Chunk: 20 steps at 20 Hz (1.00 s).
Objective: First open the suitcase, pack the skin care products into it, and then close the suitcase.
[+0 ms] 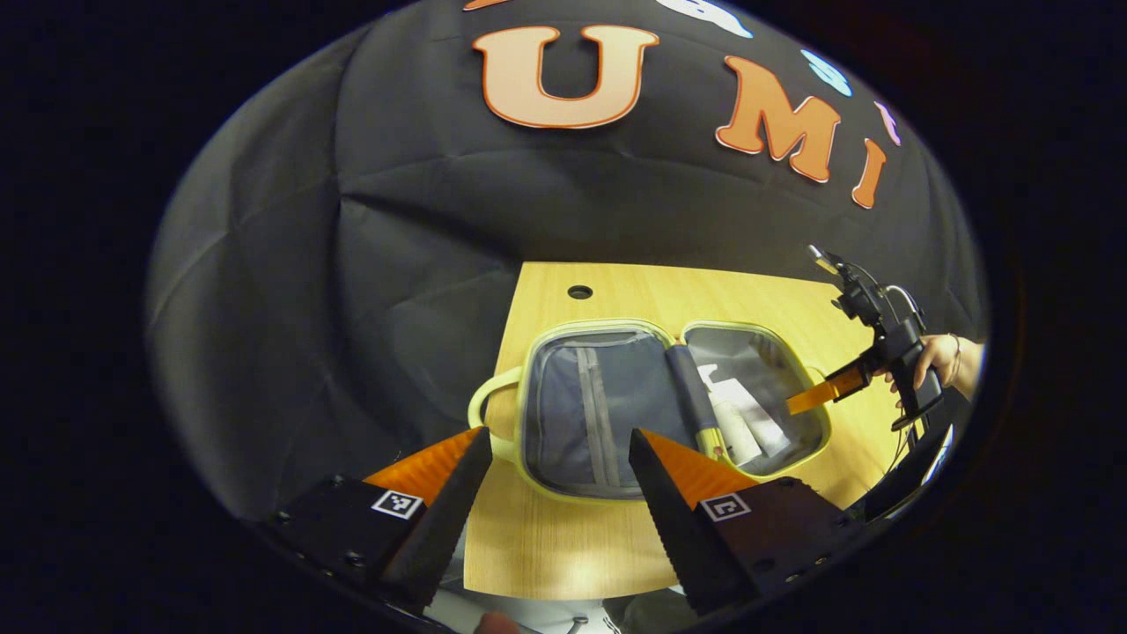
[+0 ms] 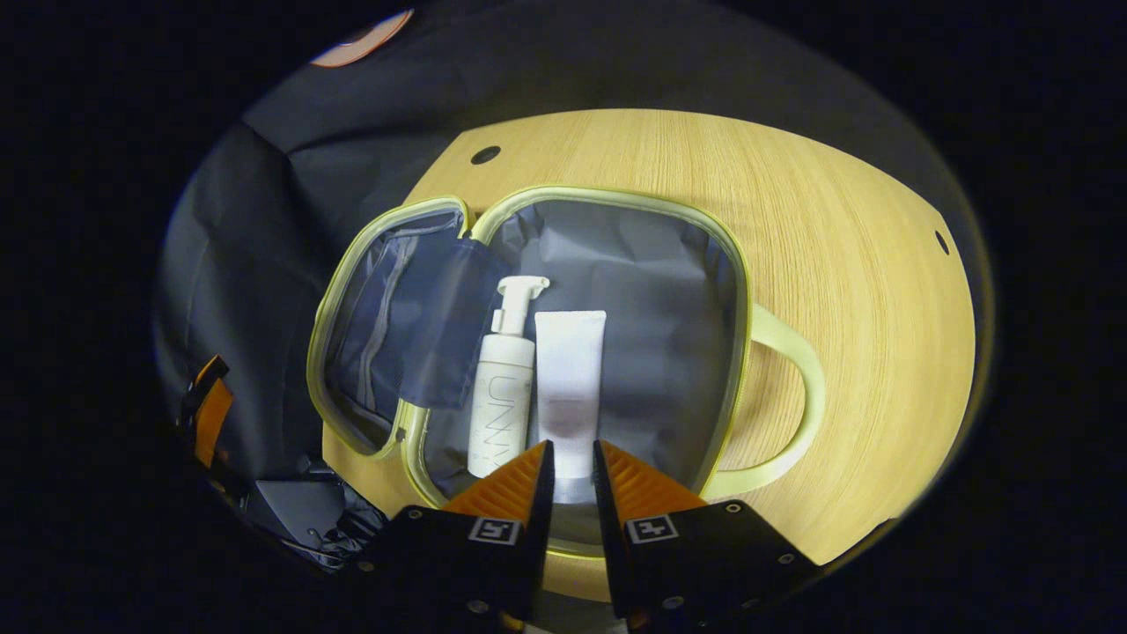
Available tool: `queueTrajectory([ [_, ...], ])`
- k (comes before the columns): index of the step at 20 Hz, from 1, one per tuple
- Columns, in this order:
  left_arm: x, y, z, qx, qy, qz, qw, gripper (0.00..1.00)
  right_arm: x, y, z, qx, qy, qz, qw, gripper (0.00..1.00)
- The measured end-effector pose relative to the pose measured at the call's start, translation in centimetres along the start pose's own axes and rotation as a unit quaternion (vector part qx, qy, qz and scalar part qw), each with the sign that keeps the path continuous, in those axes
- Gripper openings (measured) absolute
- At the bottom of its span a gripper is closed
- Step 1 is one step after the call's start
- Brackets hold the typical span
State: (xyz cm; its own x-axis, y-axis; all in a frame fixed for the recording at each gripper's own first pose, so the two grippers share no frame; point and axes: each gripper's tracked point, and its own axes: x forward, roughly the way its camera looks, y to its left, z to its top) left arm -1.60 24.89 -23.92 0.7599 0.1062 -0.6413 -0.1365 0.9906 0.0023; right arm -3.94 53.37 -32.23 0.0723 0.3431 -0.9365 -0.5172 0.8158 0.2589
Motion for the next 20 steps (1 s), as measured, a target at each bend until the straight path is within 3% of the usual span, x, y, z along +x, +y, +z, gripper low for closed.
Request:
queueTrajectory([
  [2, 0.8, 1.6, -0.5, -0.017, -0.007, 0.007, 1.000, 0.99, -0.8, 0.8, 0.7, -0.001, -0.033, 0.007, 0.999, 0.52],
  [4, 1.5, 3.6, -0.2, -0.035, -0.023, 0.008, 0.999, 0.99, -2.2, 1.9, 1.6, -0.002, -0.071, 0.016, 0.997, 0.88],
  [5, 2.2, 4.5, -0.4, -0.049, -0.029, 0.006, 0.998, 0.98, -3.1, 2.6, 1.9, -0.001, -0.090, 0.023, 0.996, 0.93],
  [10, 7.0, 9.6, -1.1, -0.162, -0.047, -0.061, 0.984, 0.98, -7.5, 4.5, 3.7, 0.012, -0.170, 0.035, 0.985, 0.96],
  [15, 12.6, 11.5, -3.3, -0.298, -0.031, -0.154, 0.942, 0.98, -10.2, 3.9, 3.3, 0.031, -0.195, 0.017, 0.980, 0.95],
  [20, 17.4, 12.3, -5.4, -0.390, -0.016, -0.176, 0.904, 0.98, -11.7, 3.4, 3.0, 0.062, -0.197, 0.010, 0.978, 0.95],
])
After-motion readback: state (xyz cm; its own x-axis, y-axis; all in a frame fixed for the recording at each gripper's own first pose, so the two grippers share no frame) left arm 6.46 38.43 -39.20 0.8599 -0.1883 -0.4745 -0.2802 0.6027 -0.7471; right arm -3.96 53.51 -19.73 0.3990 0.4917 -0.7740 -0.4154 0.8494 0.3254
